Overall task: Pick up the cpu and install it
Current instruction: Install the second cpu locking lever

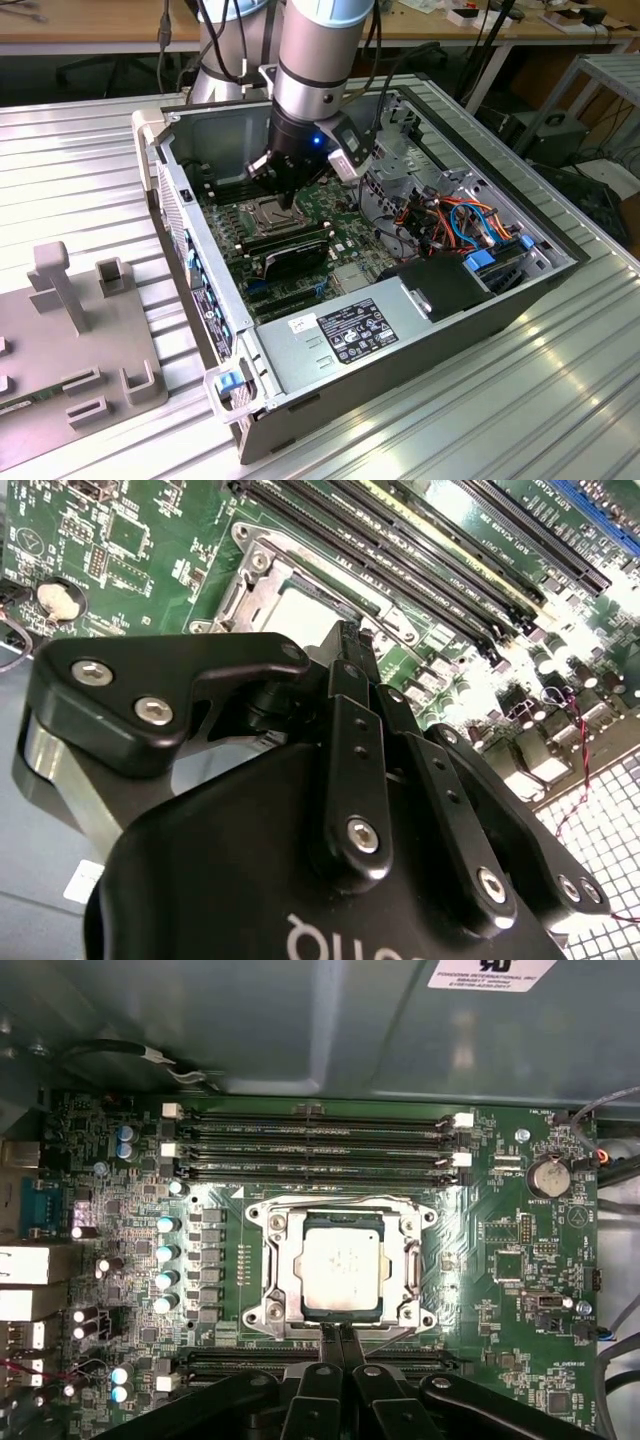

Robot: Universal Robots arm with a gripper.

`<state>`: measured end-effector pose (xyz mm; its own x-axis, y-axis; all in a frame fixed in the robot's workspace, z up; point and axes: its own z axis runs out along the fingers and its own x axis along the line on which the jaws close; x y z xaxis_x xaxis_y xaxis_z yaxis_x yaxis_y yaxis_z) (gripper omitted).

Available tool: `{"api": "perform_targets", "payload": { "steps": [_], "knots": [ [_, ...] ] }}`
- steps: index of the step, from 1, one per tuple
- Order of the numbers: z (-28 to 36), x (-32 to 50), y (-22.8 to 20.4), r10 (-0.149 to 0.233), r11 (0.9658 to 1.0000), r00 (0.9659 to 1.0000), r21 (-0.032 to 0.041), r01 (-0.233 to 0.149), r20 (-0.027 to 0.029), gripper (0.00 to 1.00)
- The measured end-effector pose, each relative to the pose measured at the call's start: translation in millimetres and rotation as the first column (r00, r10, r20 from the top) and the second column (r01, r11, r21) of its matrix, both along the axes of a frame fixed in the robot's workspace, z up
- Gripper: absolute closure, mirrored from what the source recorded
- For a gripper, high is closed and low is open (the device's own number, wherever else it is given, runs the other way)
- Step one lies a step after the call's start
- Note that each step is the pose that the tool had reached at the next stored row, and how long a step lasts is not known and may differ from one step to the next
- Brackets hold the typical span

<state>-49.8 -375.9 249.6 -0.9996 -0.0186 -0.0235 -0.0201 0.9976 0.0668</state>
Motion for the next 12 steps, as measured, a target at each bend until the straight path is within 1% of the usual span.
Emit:
{"api": "perform_targets", "payload": {
  "steps": [2, 3, 5, 10, 12],
  "knots": [
    [0.1, 2.6, -0.6, 0.000, 1.0000, 1.0000, -0.0017, 0.000, -0.0081, 0.89],
    [0.1, 3.2, -1.0, 0.000, 1.0000, 0.9999, -0.0019, 0.000, -0.0104, 0.89],
    [0.0, 4.0, -4.1, 0.000, 1.0000, 0.9999, -0.0019, 0.000, -0.0155, 0.89],
    [0.0, 4.4, -9.6, 0.000, 1.0000, 0.9998, -0.0018, 0.000, -0.0197, 0.89],
    [0.1, 4.4, -9.9, 0.000, 1.0000, 0.9998, -0.0019, 0.000, -0.0199, 0.89]
  ]
}}
